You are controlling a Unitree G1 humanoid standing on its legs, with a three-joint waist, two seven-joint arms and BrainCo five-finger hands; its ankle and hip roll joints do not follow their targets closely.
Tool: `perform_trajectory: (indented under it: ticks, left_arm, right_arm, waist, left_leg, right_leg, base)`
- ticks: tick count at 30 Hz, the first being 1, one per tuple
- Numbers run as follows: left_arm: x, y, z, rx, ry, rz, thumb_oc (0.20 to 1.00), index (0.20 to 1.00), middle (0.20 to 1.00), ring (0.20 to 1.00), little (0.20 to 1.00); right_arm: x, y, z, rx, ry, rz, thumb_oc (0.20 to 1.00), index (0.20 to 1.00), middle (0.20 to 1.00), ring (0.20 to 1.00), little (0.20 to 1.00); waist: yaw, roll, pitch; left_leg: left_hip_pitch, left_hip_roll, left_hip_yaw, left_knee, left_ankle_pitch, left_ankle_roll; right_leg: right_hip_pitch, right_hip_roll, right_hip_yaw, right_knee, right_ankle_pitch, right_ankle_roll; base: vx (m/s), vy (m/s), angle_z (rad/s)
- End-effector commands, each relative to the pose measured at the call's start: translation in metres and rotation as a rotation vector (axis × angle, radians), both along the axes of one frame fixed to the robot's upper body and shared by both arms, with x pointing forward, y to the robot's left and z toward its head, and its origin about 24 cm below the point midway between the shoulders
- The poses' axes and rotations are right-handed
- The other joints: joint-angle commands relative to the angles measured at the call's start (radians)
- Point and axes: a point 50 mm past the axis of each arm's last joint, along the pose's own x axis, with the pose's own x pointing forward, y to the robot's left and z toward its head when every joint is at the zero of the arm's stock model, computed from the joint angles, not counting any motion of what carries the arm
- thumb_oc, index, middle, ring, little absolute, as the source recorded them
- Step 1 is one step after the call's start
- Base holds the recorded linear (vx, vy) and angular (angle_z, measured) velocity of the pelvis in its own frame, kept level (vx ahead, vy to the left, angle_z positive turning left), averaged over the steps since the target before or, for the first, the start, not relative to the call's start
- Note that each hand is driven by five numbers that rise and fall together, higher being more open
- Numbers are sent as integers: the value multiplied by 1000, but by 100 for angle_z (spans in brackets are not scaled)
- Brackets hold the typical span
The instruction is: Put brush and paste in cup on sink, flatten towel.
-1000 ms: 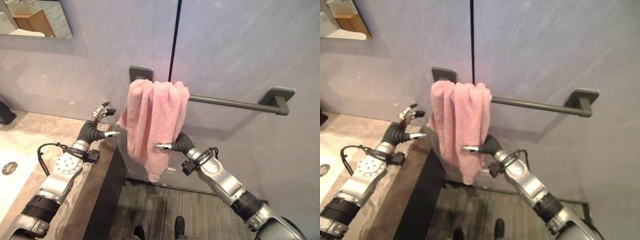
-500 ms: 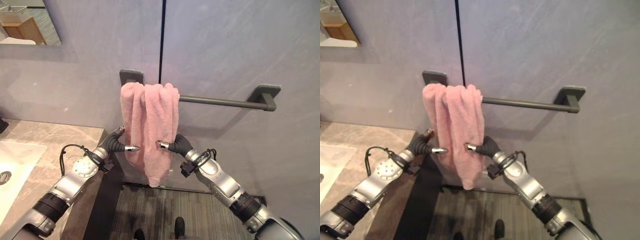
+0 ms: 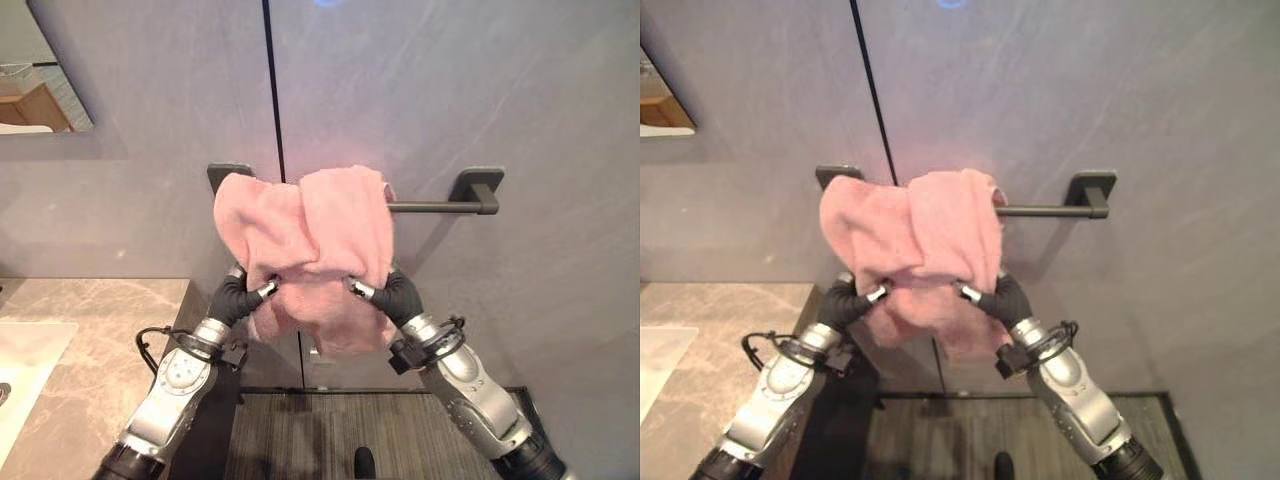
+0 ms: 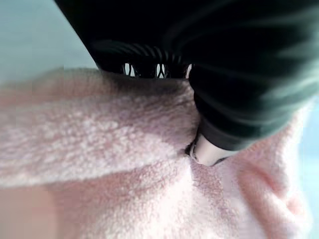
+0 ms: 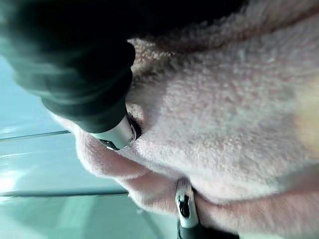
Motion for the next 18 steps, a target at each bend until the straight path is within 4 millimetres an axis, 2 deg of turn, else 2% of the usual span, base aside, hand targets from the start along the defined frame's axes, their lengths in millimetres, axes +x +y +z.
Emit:
perform_trajectory:
  ticks: [1, 6, 10, 12, 14, 16, 17, 18]
  left_arm:
    - [2, 12, 33, -66, -176, 25, 200, 200, 200, 200, 200]
    - [-4, 11, 44, -54, -231, 9, 200, 200, 200, 200, 200]
    - [1, 5, 35, -31, -195, -8, 200, 200, 200, 200, 200]
    - [7, -2, 18, -35, -109, -33, 200, 200, 200, 200, 200]
    - [15, -5, -17, -52, 68, -18, 200, 200, 200, 200, 200]
    - [18, -7, -30, 27, 110, -17, 200, 200, 200, 200, 200]
    - [18, -7, -30, 27, 110, -17, 200, 200, 200, 200, 200]
    - [23, -10, -32, 153, 81, -12, 200, 200, 200, 200, 200]
  right_arm:
    - [-4, -6, 45, 134, -218, 29, 200, 200, 200, 200, 200]
    - [-10, -8, 47, 114, -233, 47, 200, 200, 200, 200, 200]
    - [-5, -8, 38, 94, -189, 43, 200, 200, 200, 200, 200]
    - [5, -4, 19, 110, -71, 68, 200, 200, 200, 200, 200]
    - [21, -12, -14, 70, 84, -45, 200, 200, 200, 200, 200]
    - [26, -21, -20, 21, 91, -127, 200, 200, 200, 200, 200]
    - [26, -21, -20, 21, 91, -127, 200, 200, 200, 200, 200]
    - [28, -29, -25, 34, 112, -187, 200, 200, 200, 200, 200]
  waist:
    - [2, -4, -1]
    - [3, -13, -6]
    - [4, -20, -7]
    - [9, -24, -7]
    - [8, -25, -9]
    - [6, -24, -12]
    - [6, -24, -12]
    - [2, -21, -16]
  left_leg:
    - [-8, 7, -48, 10, -6, -10]
    - [-19, 12, -62, 10, 0, -14]
    - [-31, 14, -79, 10, 9, -19]
    - [-34, 14, -89, 10, 13, -20]
    - [-33, 14, -93, 10, 16, -20]
    - [-30, 15, -95, 10, 15, -20]
    - [-30, 15, -95, 10, 15, -20]
    - [-28, 15, -98, 10, 15, -20]
  right_leg:
    - [85, -32, -26, 11, -54, 51]
    - [83, -32, -36, 7, -51, 48]
    - [83, -32, -51, 7, -51, 46]
    - [86, -33, -60, 7, -53, 44]
    - [90, -34, -65, 7, -51, 43]
    - [93, -32, -67, 7, -52, 42]
    - [93, -32, -67, 7, -52, 42]
    - [96, -31, -68, 7, -55, 41]
  base:
    - [-40, -17, 0]
    - [-34, -17, 1]
    - [-30, -18, 5]
    - [-27, -19, 14]
    - [-15, -20, 18]
    - [-5, -11, 20]
    - [3, -5, 6]
    - [0, 0, 0]
